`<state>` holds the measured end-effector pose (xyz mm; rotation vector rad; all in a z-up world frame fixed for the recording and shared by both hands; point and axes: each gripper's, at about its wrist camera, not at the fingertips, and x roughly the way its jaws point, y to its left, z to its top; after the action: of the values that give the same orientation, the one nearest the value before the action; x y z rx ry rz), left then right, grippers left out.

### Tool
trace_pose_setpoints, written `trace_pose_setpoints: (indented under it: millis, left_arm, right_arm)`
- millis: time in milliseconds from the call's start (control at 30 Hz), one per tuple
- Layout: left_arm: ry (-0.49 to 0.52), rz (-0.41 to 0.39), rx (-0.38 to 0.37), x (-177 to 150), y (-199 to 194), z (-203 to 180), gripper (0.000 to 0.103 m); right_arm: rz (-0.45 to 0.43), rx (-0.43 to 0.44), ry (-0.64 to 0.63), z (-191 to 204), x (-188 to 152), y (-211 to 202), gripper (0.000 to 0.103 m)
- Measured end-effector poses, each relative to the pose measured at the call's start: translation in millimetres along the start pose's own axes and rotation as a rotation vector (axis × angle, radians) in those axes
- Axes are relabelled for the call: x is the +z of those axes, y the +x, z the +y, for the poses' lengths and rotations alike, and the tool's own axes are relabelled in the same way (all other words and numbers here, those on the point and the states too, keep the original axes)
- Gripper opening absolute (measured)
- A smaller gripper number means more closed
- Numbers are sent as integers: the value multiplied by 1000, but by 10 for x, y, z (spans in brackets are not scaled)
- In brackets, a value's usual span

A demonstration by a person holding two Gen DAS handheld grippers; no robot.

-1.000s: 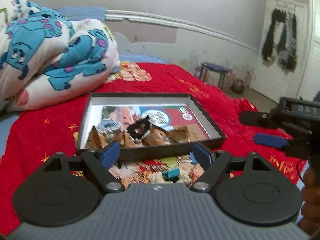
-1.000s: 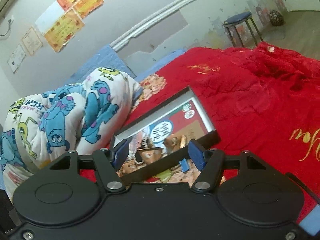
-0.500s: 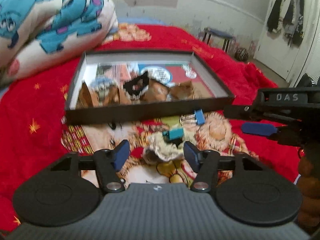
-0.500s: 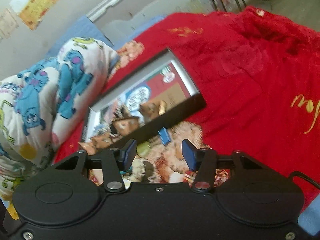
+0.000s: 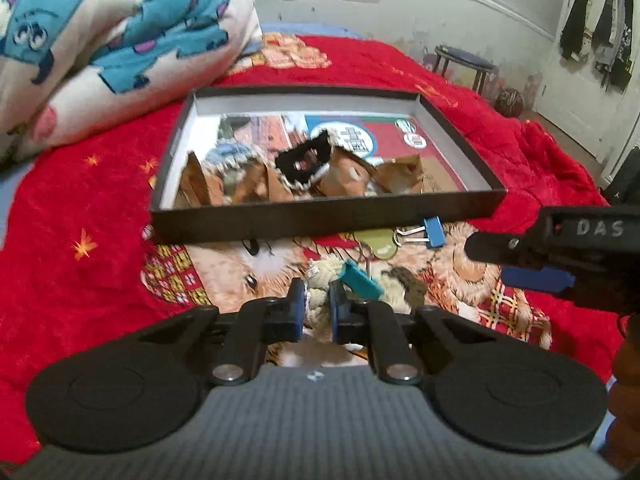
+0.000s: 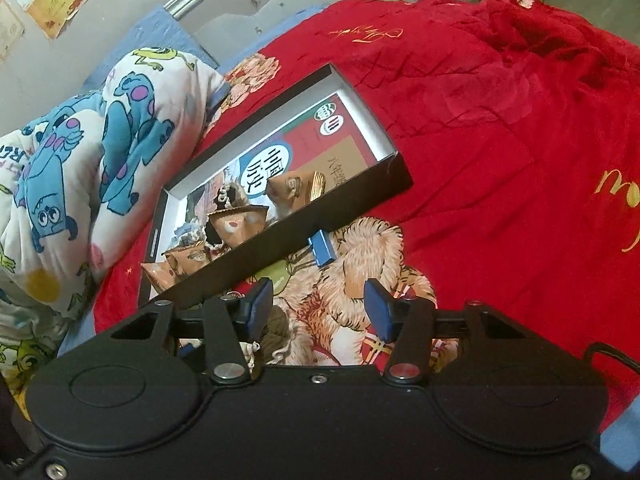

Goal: Organize objects
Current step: 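Move both open tools back from the box to the pile, then close right tool on the brown braided hair tie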

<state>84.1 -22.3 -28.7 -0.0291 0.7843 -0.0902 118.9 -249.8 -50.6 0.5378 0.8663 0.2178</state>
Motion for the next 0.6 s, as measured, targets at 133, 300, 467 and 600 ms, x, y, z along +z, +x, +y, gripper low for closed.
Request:
trace_pose_setpoints:
  millis: [133, 300, 467, 600]
  left_arm:
    - [65, -42, 93, 11, -65, -35, 15]
    - [124, -103, 167, 36, -147, -49, 15]
    - [287, -130, 289, -48, -71, -199, 15]
    - [331, -92, 427, -80, 74, -162, 15]
  right_arm:
    - [17, 3, -29, 69, -43, 52, 50]
    - [43, 6, -76, 174, -96, 148, 50]
    - [71, 28, -88, 241, -135, 243, 50]
    - [98, 54, -69, 242, -150, 314, 50]
